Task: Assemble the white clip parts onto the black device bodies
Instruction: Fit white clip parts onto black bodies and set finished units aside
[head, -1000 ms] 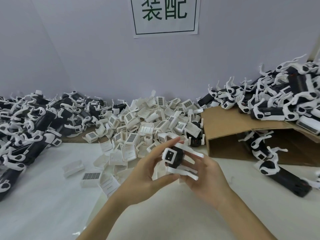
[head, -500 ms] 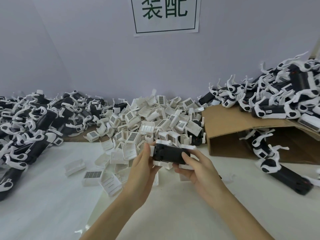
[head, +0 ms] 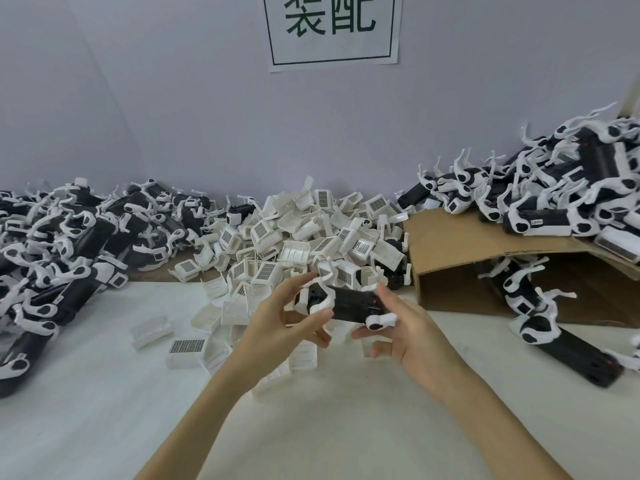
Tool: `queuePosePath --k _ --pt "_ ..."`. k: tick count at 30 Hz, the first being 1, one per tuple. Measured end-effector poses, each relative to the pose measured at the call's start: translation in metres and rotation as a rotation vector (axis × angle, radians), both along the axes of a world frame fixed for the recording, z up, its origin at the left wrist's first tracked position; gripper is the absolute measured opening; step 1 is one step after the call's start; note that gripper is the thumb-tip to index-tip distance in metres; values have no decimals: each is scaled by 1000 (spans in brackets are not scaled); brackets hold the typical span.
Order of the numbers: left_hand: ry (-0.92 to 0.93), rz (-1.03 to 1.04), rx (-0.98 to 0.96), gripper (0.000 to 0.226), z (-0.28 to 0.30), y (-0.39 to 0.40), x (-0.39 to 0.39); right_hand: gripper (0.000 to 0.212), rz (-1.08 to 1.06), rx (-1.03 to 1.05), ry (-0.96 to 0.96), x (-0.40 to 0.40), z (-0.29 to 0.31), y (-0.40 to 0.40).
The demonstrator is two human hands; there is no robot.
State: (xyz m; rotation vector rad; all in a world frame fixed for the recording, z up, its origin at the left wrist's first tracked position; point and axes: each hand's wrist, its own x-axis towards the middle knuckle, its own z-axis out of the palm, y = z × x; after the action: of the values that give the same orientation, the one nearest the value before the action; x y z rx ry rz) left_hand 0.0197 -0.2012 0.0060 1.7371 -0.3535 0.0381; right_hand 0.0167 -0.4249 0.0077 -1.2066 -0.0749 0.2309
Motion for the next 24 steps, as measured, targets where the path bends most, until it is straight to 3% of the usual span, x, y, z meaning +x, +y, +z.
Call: queuePosePath --k 4,11,16,18,20,22,24 --pt "122 78 -108 48 -1 -3 3 60 5 -124 -142 -2 -4 0" --pt "185 32 -182 55 2 -7 -1 57 -5 -125 -193 -5 -4 -4" --pt "450 -271 -666 47 5 7 6 82 -52 -91 -210 -2 -3 -4" --pt "573 -213 -791 44 8 6 6 84 -79 -75 -236 -3 -4 0" --pt "455 19 -661 48 4 4 5 77 -151 -90 -299 -4 -5 4" --pt "150 253 -358 61 -1 2 4 74 -248 -173 -404 -6 -4 6" --pt "-184 331 -103 52 -3 3 2 76 -313 -316 -534 -8 -4 7"
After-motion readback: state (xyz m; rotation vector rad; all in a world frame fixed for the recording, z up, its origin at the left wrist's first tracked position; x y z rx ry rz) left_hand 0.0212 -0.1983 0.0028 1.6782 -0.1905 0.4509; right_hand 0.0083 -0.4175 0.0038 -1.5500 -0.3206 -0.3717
